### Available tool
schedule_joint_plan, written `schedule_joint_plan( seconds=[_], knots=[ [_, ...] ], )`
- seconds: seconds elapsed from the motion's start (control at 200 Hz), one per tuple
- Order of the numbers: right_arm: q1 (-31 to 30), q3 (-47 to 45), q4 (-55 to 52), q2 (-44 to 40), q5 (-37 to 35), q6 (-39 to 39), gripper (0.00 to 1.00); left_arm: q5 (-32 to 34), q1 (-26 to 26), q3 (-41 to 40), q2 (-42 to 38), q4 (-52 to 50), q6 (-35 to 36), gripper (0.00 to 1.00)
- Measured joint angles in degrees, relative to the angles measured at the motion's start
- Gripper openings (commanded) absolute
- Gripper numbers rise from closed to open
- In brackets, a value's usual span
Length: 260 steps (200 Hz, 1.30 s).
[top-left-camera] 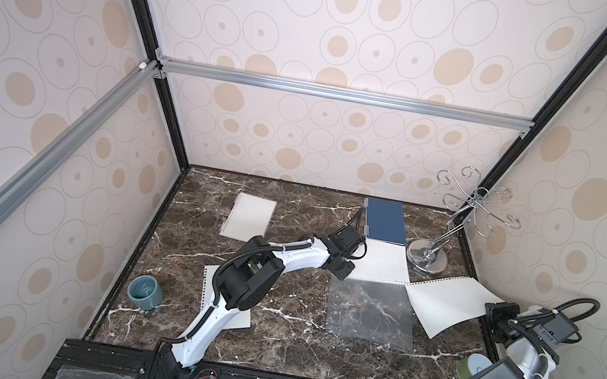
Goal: Tear off pages from different notebooks
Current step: Tear off the paper from the notebook, then place the paper on the paper.
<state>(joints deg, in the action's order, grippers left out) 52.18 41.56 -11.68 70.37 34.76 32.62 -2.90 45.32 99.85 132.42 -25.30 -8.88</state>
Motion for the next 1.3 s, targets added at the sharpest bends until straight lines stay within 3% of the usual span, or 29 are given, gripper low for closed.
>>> schedule_joint_plan(
  seconds=[0.31,0.52,0.675,0.85,1.121,1.301],
  knots=[
    [5.7,2.6,-0.4,0.0,0.4,-0.6,0.00,-0.6,-0.3,-2.0,-0.8,2.2,0.0,0.10],
    [3.2,3.4,3.1,0.0,3.4,-0.3,0.00,-0.8,-0.8,-0.7,-0.9,0.9,0.0,0.10],
    [-3.6,3.4,5.2,-3.2,7.0,-0.1,0.00,-1.5,-1.1,2.6,-0.5,-2.5,-0.3,0.10],
    [-13.4,6.5,3.5,-9.7,8.6,-1.7,0.00,-1.5,-2.4,12.0,1.4,-14.2,-2.5,0.14],
    [-34.0,10.1,-1.0,-17.0,9.1,-6.5,0.00,3.1,-4.9,45.9,1.3,-27.0,-5.1,0.20],
    [-49.1,10.1,-4.6,-18.0,7.6,-9.2,0.00,8.3,-9.6,42.5,-11.0,-27.9,-6.5,0.20]
  ],
)
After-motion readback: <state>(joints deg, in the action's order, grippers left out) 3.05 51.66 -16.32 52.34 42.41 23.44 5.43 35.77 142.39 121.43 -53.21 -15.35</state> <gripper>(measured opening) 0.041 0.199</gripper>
